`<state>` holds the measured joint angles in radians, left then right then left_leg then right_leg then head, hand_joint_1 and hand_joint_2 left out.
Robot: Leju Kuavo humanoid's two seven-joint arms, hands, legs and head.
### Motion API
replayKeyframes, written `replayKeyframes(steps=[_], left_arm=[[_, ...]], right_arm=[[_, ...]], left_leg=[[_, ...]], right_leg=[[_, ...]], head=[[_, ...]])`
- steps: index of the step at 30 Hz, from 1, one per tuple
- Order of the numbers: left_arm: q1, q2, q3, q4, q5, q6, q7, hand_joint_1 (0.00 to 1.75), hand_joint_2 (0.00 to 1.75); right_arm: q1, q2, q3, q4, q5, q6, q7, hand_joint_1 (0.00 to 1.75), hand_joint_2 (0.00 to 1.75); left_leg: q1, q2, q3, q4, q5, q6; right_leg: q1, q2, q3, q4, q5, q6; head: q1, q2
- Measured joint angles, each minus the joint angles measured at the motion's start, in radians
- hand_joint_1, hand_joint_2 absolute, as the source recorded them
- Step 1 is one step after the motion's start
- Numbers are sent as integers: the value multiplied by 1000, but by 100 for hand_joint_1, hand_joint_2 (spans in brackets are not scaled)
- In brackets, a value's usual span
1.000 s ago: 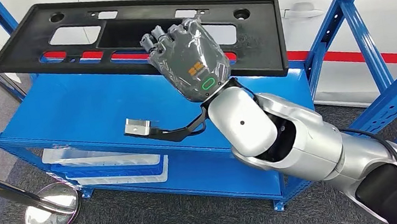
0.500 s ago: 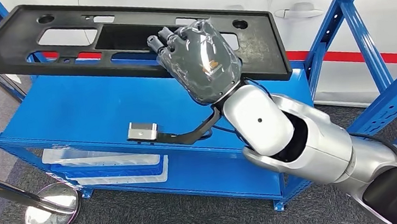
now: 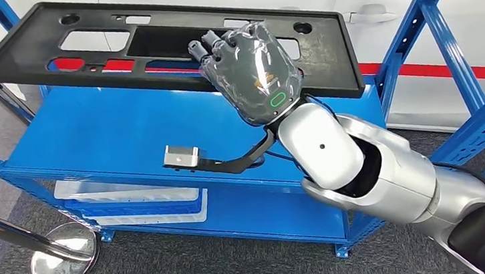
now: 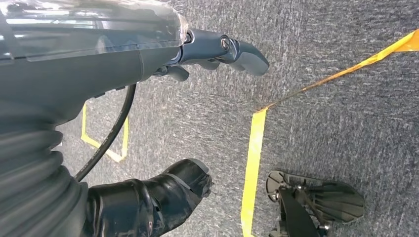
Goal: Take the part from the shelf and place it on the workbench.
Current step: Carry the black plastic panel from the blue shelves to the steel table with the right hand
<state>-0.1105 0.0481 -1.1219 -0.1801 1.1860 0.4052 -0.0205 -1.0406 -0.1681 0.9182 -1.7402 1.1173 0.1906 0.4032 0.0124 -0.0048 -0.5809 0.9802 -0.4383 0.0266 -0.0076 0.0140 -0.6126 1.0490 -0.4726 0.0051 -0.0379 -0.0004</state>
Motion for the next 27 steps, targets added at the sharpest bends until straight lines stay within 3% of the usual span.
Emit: replayKeyframes(steps=[3,4,5,6,8,9,11,13,15,17,19,20,21,22,23,25,27], left_arm=[[-2,-3,-2,0,0,-11,-3,0,175],[-2,-3,-3,0,1,-14,-5,0,175],[-2,-3,-4,0,2,-16,-7,0,175],[-2,-4,-4,0,3,-17,-9,0,175],[-1,-4,-4,0,6,-18,-12,0,175],[-1,-5,-4,0,7,-19,-13,0,175],[-2,-4,-4,0,8,-20,-16,0,175],[-1,-6,-4,0,8,-22,-16,0,175],[1,-9,-5,0,8,-25,-16,0,175],[2,-11,-5,0,9,-25,-13,0,175],[2,-12,-5,0,9,-25,-6,0,175],[1,-12,-5,0,9,-25,-1,0,175],[1,-12,-5,0,9,-24,3,0,175],[1,-13,-5,0,8,-24,7,0,175],[1,-13,-5,0,8,-23,10,0,175],[0,-13,-5,0,8,-21,15,0,175],[-2,-13,-5,0,7,-20,18,0,175]], right_arm=[[0,-5,0,0,0,10,-3,175,175],[3,-7,1,1,0,13,-5,175,175],[6,-9,1,2,0,16,-6,175,175],[7,-11,2,3,0,17,-7,175,175],[8,-13,2,4,0,17,-7,175,175],[8,-13,2,4,0,18,-7,175,175],[7,-14,2,4,1,20,-8,175,175],[7,-14,2,5,4,24,-8,175,175],[5,-15,2,6,7,28,-8,175,175],[3,-15,3,5,8,33,-7,175,175],[2,-15,3,5,8,36,-5,175,175],[2,-15,4,5,8,36,-4,175,175],[2,-15,5,5,8,37,-4,175,175],[2,-15,5,5,8,37,-4,175,175],[1,-15,5,5,8,38,-3,175,175],[-1,-15,5,5,8,38,-1,175,175],[-3,-15,5,5,8,39,0,175,175]], left_leg=[[4,3,7,-12,8,6],[5,3,6,-11,8,6],[8,3,5,-9,7,5],[11,3,4,-4,5,1],[19,1,0,10,-2,-11],[21,0,-4,19,-6,-20],[20,-2,-14,31,-9,-34],[20,-4,-20,34,-4,-48],[25,-2,-31,48,-20,-57],[26,0,-61,126,-86,-59],[23,1,-103,256,-166,-58],[21,1,-116,306,-187,-57],[19,1,-114,325,-190,-53],[16,1,-92,305,-173,-48],[12,1,-54,251,-145,-40],[2,1,37,108,-105,-24],[-7,-1,78,35,-95,-18]], right_leg=[[-7,-2,-63,149,-87,12],[-11,-3,-82,195,-101,17],[-16,-4,-90,215,-97,22],[-21,-5,-79,196,-74,27],[-31,-9,-23,90,-14,38],[-31,-8,7,39,2,41],[-27,-5,25,2,3,33],[-23,-2,15,6,5,16],[-22,-3,6,2,13,-3],[-20,-5,-4,-3,24,-21],[-13,-7,-18,-3,34,-30],[-10,-8,-25,-2,39,-33],[-6,-8,-33,-1,45,-34],[-3,-8,-39,0,50,-34],[-1,-8,-45,1,54,-34],[3,-9,-52,3,63,-29],[2,-11,-54,-1,74,-20]], head=[[7,0],[7,0],[7,0],[7,0],[8,0],[10,0],[11,0],[10,0],[9,0],[7,0],[6,0],[6,0],[6,0],[6,0],[6,0],[6,0],[7,0]])
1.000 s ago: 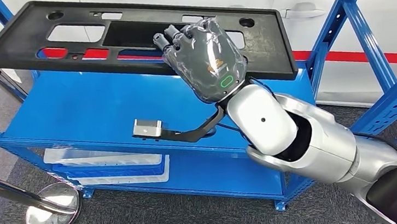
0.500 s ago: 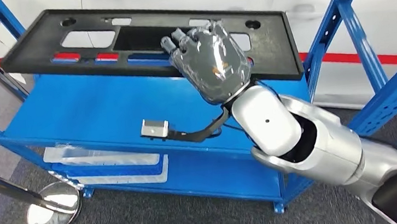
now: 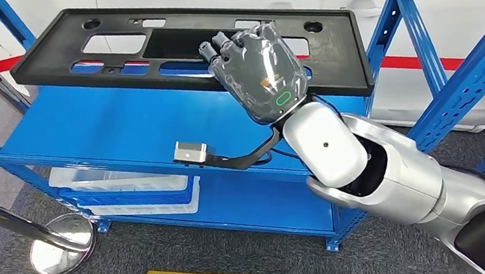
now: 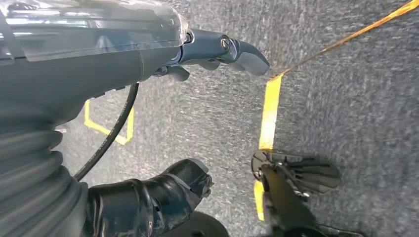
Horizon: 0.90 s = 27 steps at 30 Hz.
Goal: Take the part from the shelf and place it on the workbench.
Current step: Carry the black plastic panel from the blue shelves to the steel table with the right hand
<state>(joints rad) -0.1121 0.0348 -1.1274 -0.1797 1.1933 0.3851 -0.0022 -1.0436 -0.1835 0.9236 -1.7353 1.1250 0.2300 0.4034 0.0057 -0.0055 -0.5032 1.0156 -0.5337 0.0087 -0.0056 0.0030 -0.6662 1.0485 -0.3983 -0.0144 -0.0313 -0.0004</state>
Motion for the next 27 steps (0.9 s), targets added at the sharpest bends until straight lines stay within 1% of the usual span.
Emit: replayKeyframes(steps=[1,2,3,4,5,6,7,8,9,10,11,12,13,14,15,16,17,18,19,20,21,22,23,24,25,26,27], left_arm=[[-1,0,-1,0,0,0,1,0,175],[-1,-1,-1,0,0,0,1,0,175],[-1,-2,-2,0,-1,0,2,0,175],[-1,-4,-2,0,-1,0,2,0,175],[0,-6,-2,0,-2,0,2,0,175],[0,-7,-2,0,-2,0,2,0,175],[0,-7,-2,0,-3,0,2,0,175],[0,-8,-2,0,-4,-1,2,0,175],[0,-8,-2,0,-5,-1,1,0,175],[0,-8,-3,0,-6,-2,1,0,175],[0,-8,-3,0,-7,-3,1,0,175],[0,-9,-3,0,-8,-4,1,0,175],[0,-10,-3,0,-8,-5,1,0,175],[0,-11,-3,0,-8,-6,1,0,175],[-1,-12,-3,0,-8,-6,1,0,175],[-1,-12,-3,0,-7,-7,2,0,175],[-1,-12,-4,0,-7,-7,2,0,175],[0,-12,-4,0,-6,-8,2,0,175],[1,-12,-5,0,-6,-8,2,0,175],[1,-12,-6,0,-6,-8,2,0,175],[2,-12,-6,0,-5,-9,2,0,175],[3,-12,-6,0,-5,-9,2,0,175],[3,-12,-7,0,-5,-9,2,0,175],[3,-13,-8,0,-5,-9,2,0,175],[2,-13,-8,0,-4,-9,2,0,175],[1,-12,-9,0,-4,-9,2,0,175],[1,-12,-10,0,-4,-9,3,0,175]], right_arm=[[-1,0,0,0,0,1,0,175,175],[-1,0,0,0,0,1,1,175,175],[-1,-1,0,0,0,2,1,175,175],[-1,-2,0,0,0,3,2,175,175],[-2,-3,0,0,0,4,2,175,175],[-3,-5,0,0,-1,4,2,175,175],[-3,-6,0,0,-1,5,2,175,175],[-3,-7,0,0,-1,6,2,175,175],[-1,-8,0,0,-2,7,2,175,175],[-1,-10,0,0,-2,8,2,175,175],[0,-10,0,0,-2,8,2,175,175],[-1,-11,0,0,-2,9,2,175,175],[-2,-11,0,0,-3,9,2,175,175],[-3,-11,0,-1,-5,9,2,175,175],[-4,-11,0,-1,-8,10,2,175,175],[-5,-11,0,-1,-13,12,2,175,175],[-5,-11,0,-1,-18,14,1,175,175],[-5,-11,1,-1,-22,16,0,175,175],[-5,-11,1,0,-24,17,-1,175,175],[-5,-11,1,0,-26,18,-2,175,175],[-5,-11,1,0,-27,18,-2,175,175],[-4,-11,2,0,-28,18,-2,175,175],[-4,-11,2,1,-29,19,-2,175,175],[-4,-11,3,1,-29,19,-2,175,175],[-4,-11,5,2,-30,19,-2,175,175],[-4,-11,7,2,-31,19,-2,175,175],[-3,-11,9,2,-32,19,-2,175,175]], left_leg=[[-3,-1,2,-7,4,0],[-4,-1,-3,-9,12,2],[-2,2,-6,-14,21,6],[0,4,-10,-20,33,12],[2,8,-18,-27,45,20],[3,10,-26,-29,56,25],[3,11,-39,-29,65,30],[2,11,-52,-26,73,32],[2,11,-66,-22,80,32],[2,11,-80,-17,86,30],[2,11,-94,-11,92,28],[2,11,-106,-5,97,26],[1,10,-117,1,102,22],[0,10,-126,7,106,17],[-1,10,-132,9,111,12],[-1,10,-136,9,118,6],[-2,9,-138,8,126,0],[-1,8,-142,8,129,-5],[0,7,-149,15,117,-10],[1,5,-161,40,88,-15],[4,5,-176,82,44,-19],[5,5,-195,140,-6,-24],[7,5,-211,205,-46,-28],[9,5,-221,259,-65,-32],[11,5,-222,294,-64,-35],[12,5,-207,297,-41,-37],[14,5,-175,266,-10,-40]], right_leg=[[-1,-1,-1,-3,7,6],[-2,-1,0,-7,15,12],[-2,0,-3,-7,16,18],[-2,0,-10,3,2,23],[-1,1,-22,32,-30,28],[-2,1,-39,80,-75,32],[-3,1,-58,142,-122,35],[-4,1,-73,204,-155,37],[-5,1,-77,246,-166,39],[-6,1,-67,259,-156,39],[-6,0,-39,238,-132,39],[-6,1,3,186,-106,36],[-4,1,52,120,-95,32],[-2,1,93,58,-95,27],[1,1,119,14,-100,22],[4,1,128,-9,-107,18],[5,1,127,-17,-102,14],[2,-2,121,-21,-93,8],[-1,-4,114,-25,-83,1],[-4,-6,105,-29,-71,-7],[-7,-7,94,-31,-60,-12],[-7,-7,82,-31,-51,-16],[-7,-7,68,-31,-41,-17],[-7,-7,55,-29,-32,-16],[-7,-8,41,-27,-23,-14],[-9,-8,26,-23,-15,-12],[-11,-8,11,-19,-7,-8]], head=[[0,0],[0,0],[0,0],[2,0],[4,0],[6,0],[9,0],[9,0],[9,0],[9,0],[9,0],[9,0],[9,0],[8,0],[8,0],[8,0],[8,0],[10,0],[10,0],[7,0],[6,0],[3,0],[2,0],[2,0],[2,0],[2,0],[1,0]])
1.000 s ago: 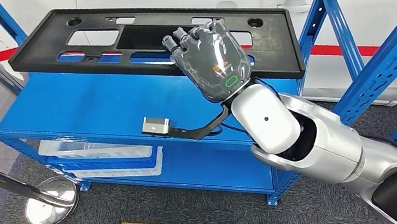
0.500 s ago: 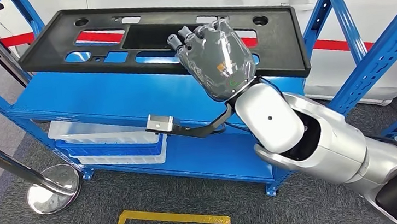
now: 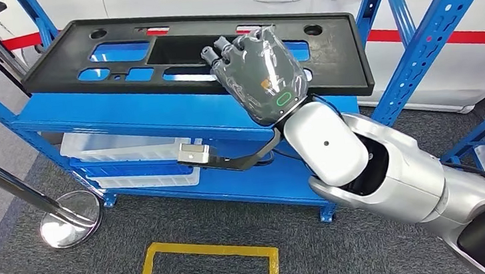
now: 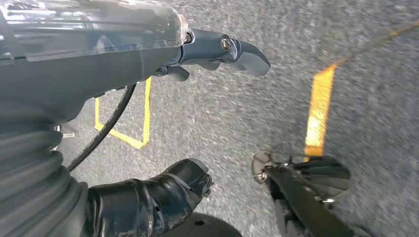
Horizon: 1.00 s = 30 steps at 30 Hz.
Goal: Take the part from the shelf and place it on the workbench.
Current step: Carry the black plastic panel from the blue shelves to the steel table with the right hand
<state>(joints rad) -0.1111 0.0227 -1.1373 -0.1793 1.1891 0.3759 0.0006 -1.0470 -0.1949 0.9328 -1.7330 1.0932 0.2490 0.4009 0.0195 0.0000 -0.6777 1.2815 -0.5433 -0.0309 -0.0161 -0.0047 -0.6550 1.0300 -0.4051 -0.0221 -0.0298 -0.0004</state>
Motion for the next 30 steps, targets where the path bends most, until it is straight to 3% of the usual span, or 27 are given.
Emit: replayKeyframes(steps=[1,3,5,7,8,10,12,13,15,17,19,20,23,24,25,27,28,29,30], left_arm=[[-1,0,0,0,0,0,1,0,175],[-2,0,-1,0,0,0,3,0,175],[-3,0,-1,0,1,0,4,0,175],[-3,-1,-2,0,3,0,3,0,175],[-4,-1,-2,0,4,0,3,0,175],[-5,-2,-3,0,4,1,4,0,175],[-5,-2,-3,0,4,2,6,0,175],[-4,-2,-3,0,5,2,7,0,175],[-4,-2,-3,0,5,2,8,0,175],[-4,-4,-3,0,5,2,8,0,175],[-4,-8,-3,0,5,1,9,0,175],[-5,-10,-4,0,5,0,10,0,175],[-4,-8,-5,1,5,0,15,0,175],[-3,-8,-5,1,5,1,17,0,175],[-3,-7,-6,1,5,1,17,0,175],[-2,-7,-6,2,6,1,17,0,175],[-2,-7,-6,2,6,1,17,0,175],[-2,-7,-6,2,6,1,17,0,175],[-2,-6,-6,2,6,1,17,0,175]], right_arm=[[0,0,2,0,-1,0,0,175,175],[0,0,4,0,-3,3,-2,175,175],[-2,0,8,1,-6,6,-6,175,175],[-5,0,13,2,-10,8,-10,175,175],[-6,0,15,4,-13,9,-10,175,175],[-9,0,15,6,-17,10,-9,175,175],[-12,0,16,6,-19,10,-8,175,175],[-11,0,17,6,-19,10,-8,175,175],[-11,0,20,6,-20,10,-8,175,175],[-12,0,23,6,-21,10,-7,175,175],[-14,0,23,6,-22,9,-7,175,175],[-15,1,24,6,-22,8,-7,175,175],[-17,1,29,9,-22,0,-7,175,175],[-16,1,30,10,-21,-6,-8,175,175],[-15,1,32,10,-20,-13,-9,175,175],[-14,1,34,11,-19,-24,-10,175,175],[-13,1,36,11,-18,-26,-10,175,175],[-11,1,37,11,-18,-27,-10,175,175],[-9,1,39,11,-18,-27,-11,175,175]], left_leg=[[2,0,45,-56,25,-2],[1,-2,139,-192,22,-2],[-5,-7,174,-256,0,11],[-7,-6,164,-259,13,32],[-7,-5,157,-259,23,42],[-7,-1,135,-261,45,61],[-13,0,108,-258,65,70],[-16,0,94,-256,74,72],[-24,-1,66,-252,93,74],[-30,-3,44,-250,109,74],[-31,-3,31,-251,127,68],[-28,-2,28,-254,136,62],[-23,-5,23,-268,154,41],[-23,-6,17,-261,138,35],[-23,-7,6,-236,103,29],[-14,-6,-23,-127,5,16],[-10,-5,-35,-63,-29,10],[-5,-5,-40,-14,-38,3],[-1,-5,-33,10,-22,-4]], right_leg=[[-2,0,-14,6,7,5],[-4,1,-34,17,19,18],[-2,1,-38,17,35,30],[-3,1,-40,15,46,41],[-4,2,-47,24,33,45],[-4,3,-70,91,-48,50],[-3,3,-95,208,-138,51],[-2,3,-100,257,-153,50],[4,3,-73,282,-126,40],[15,4,9,186,-86,14],[26,4,95,53,-92,-9],[31,4,118,12,-99,-16],[34,1,120,-30,-67,-19],[30,-2,117,-45,-53,-21],[25,-5,110,-56,-39,-22],[21,-7,85,-57,-16,-23],[19,-7,70,-53,-6,-21],[17,-8,52,-48,3,-19],[14,-9,33,-41,12,-15]], head=[[0,0],[0,0],[0,0],[1,0],[2,0],[7,0],[10,0],[10,0],[11,0],[10,0],[9,0],[8,0],[11,0],[11,0],[10,0],[8,0],[8,0],[8,0],[8,0]])
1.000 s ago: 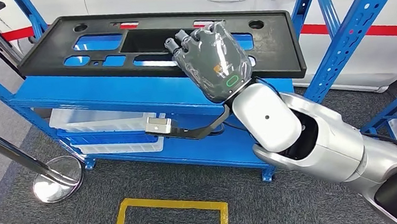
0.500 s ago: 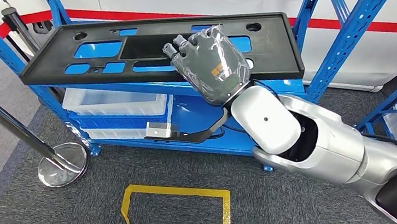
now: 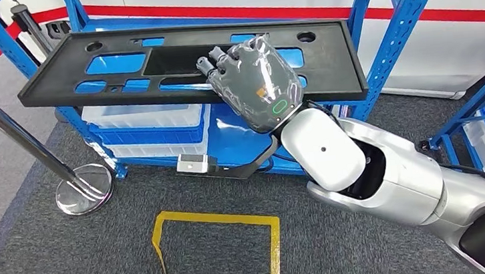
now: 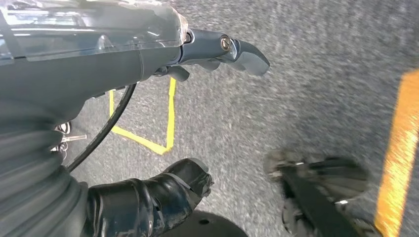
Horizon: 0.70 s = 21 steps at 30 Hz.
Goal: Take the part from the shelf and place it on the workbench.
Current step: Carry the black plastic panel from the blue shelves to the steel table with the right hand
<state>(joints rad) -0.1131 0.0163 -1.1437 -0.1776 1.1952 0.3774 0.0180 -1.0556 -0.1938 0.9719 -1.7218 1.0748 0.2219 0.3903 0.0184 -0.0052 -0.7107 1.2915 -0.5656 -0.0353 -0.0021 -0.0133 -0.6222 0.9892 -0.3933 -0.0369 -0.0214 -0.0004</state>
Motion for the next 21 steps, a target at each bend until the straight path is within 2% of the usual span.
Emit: replayKeyframes(steps=[1,2,3,4,5,6,7,8,9,10,11,13,14,15,16,17,18,19,21], left_arm=[[0,1,0,0,0,0,1,0,175],[0,2,0,0,0,0,2,0,175],[-2,2,0,0,1,1,4,0,175],[-3,1,0,0,3,1,7,0,175],[-4,1,0,0,5,1,10,0,175],[-4,0,0,0,7,1,12,0,175],[-4,0,0,0,8,1,14,0,175],[-4,0,0,0,9,1,16,0,175],[-4,0,0,0,9,1,18,0,175],[-5,0,0,0,9,1,20,0,175],[-6,0,0,0,9,2,21,0,175],[-6,0,0,0,9,3,23,0,175],[-5,0,0,0,9,3,24,0,175],[-5,0,0,0,9,4,25,0,175],[-5,0,0,0,10,5,26,0,175],[-5,0,0,0,10,6,27,0,175],[-5,0,0,0,10,8,27,0,175],[-5,-2,0,0,11,9,26,0,175],[-5,-5,0,0,12,12,24,0,175]], right_arm=[[2,0,1,0,0,0,-1,175,175],[2,0,2,1,-1,0,-2,175,175],[2,1,3,1,-2,0,-2,175,175],[3,2,3,2,-4,0,-3,175,175],[4,3,3,3,-5,0,-4,175,175],[4,4,3,4,-6,-1,-4,175,175],[5,4,4,6,-7,-1,-5,175,175],[6,5,4,8,-9,-2,-6,175,175],[6,5,5,10,-10,-3,-7,175,175],[7,5,6,13,-13,-4,-8,175,175],[7,5,6,15,-15,-4,-9,175,175],[8,5,6,19,-19,-4,-10,175,175],[8,5,7,20,-20,-4,-11,175,175],[9,6,7,22,-22,-3,-13,175,175],[9,6,8,23,-23,-3,-14,175,175],[9,6,10,25,-24,-3,-15,175,175],[9,6,11,27,-24,-3,-16,175,175],[9,7,12,29,-24,-3,-16,175,175],[8,10,12,31,-24,-3,-16,175,175]], left_leg=[[4,0,20,-6,32,-7],[10,0,54,-42,64,-15],[14,0,98,-101,69,-22],[15,-1,144,-167,57,-21],[15,-3,177,-215,38,-15],[13,-5,194,-245,18,-6],[10,-6,199,-253,17,7],[10,-5,190,-250,24,18],[9,-4,183,-251,33,28],[9,-2,175,-252,44,37],[9,0,164,-253,56,47],[5,2,139,-252,79,57],[2,2,122,-252,91,60],[0,2,106,-251,103,61],[-2,2,92,-251,113,61],[-5,2,79,-250,122,61],[-7,1,69,-250,131,60],[-7,1,61,-250,138,58],[-5,1,50,-251,155,49]], right_leg=[[-4,-1,-21,9,8,5],[-8,-1,-42,21,15,11],[-11,0,-61,34,21,18],[-11,1,-76,47,26,25],[-10,2,-84,55,30,30],[-8,2,-87,59,37,35],[-7,2,-87,60,44,39],[-7,3,-87,58,50,44],[-10,4,-92,63,43,50],[-12,5,-99,72,26,54],[-14,7,-109,98,-10,57],[-14,10,-131,204,-113,60],[-14,10,-140,270,-153,60],[-13,10,-141,321,-168,58],[-11,10,-132,342,-158,55],[-9,11,-110,338,-133,49],[-3,12,-68,292,-104,39],[2,14,-21,228,-93,24],[15,17,70,91,-101,1]], head=[[0,0],[0,0],[-1,0],[-1,0],[-1,0],[-1,0],[-1,0],[0,0],[1,0],[2,0],[4,0],[7,0],[8,0],[8,0],[8,0],[9,0],[10,0],[10,0],[10,0]])
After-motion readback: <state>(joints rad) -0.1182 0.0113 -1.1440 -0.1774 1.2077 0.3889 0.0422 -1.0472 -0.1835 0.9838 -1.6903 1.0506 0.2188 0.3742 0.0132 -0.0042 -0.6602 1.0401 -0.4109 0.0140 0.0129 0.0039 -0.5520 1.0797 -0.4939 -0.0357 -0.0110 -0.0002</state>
